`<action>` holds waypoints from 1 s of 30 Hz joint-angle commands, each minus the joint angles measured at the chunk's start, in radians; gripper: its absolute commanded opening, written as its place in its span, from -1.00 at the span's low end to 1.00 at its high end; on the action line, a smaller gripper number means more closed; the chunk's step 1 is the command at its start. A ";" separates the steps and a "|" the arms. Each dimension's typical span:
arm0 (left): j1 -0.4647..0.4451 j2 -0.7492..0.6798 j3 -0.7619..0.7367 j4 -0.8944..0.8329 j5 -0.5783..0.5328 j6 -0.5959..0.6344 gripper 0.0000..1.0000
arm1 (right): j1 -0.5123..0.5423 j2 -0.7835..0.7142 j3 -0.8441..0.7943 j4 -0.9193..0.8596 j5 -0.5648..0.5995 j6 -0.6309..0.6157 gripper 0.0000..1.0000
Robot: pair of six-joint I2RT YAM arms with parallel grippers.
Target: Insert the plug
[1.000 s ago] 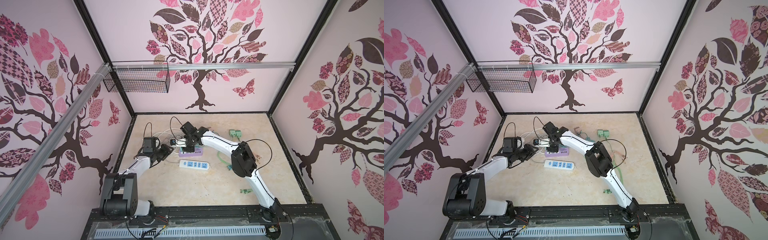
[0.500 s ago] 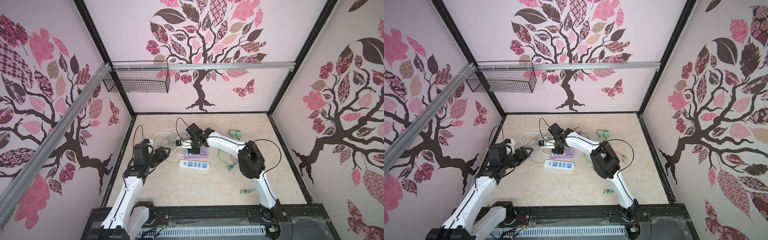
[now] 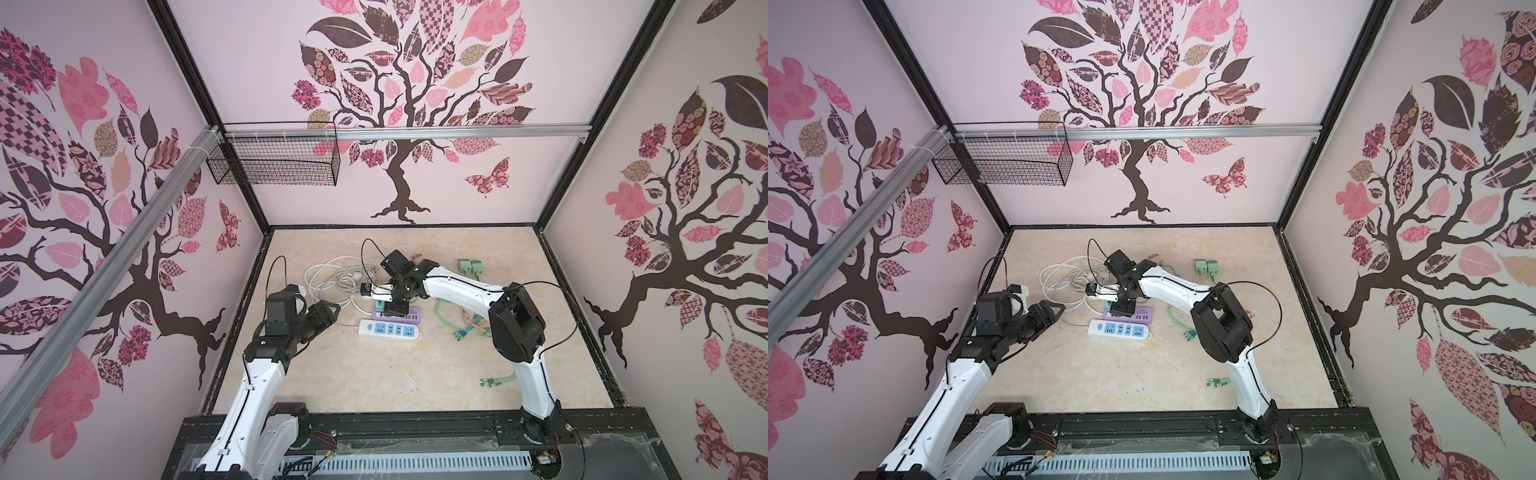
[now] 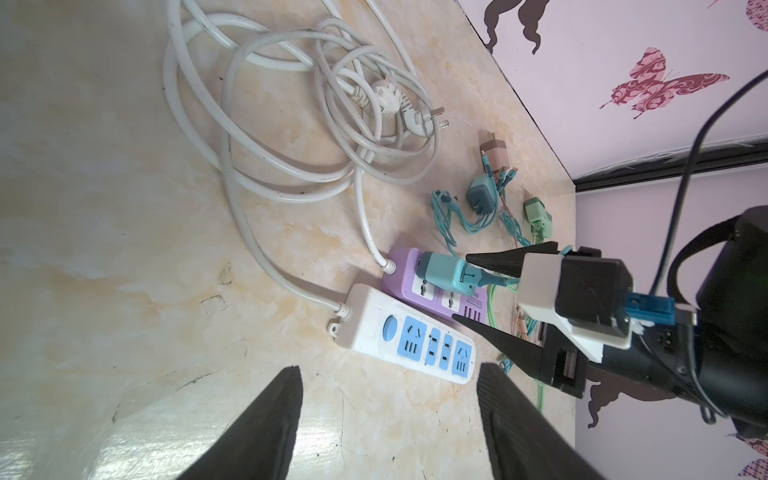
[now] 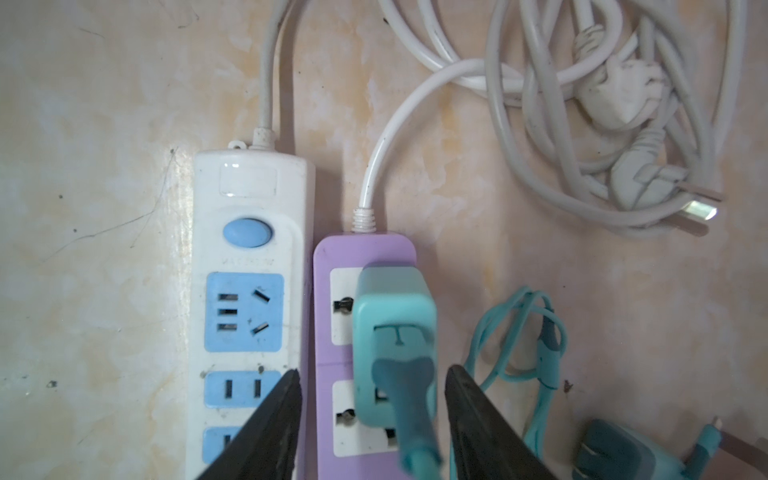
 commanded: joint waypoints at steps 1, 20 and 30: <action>0.005 -0.016 0.024 -0.024 -0.006 0.022 0.41 | -0.004 -0.069 0.016 -0.046 -0.028 0.026 0.18; 0.004 0.063 0.068 0.004 0.026 0.057 0.31 | -0.004 -0.469 -0.378 0.098 -0.239 0.158 0.16; 0.003 0.149 0.093 0.043 0.088 0.106 0.21 | -0.058 -0.752 -0.612 0.298 -0.270 0.373 0.07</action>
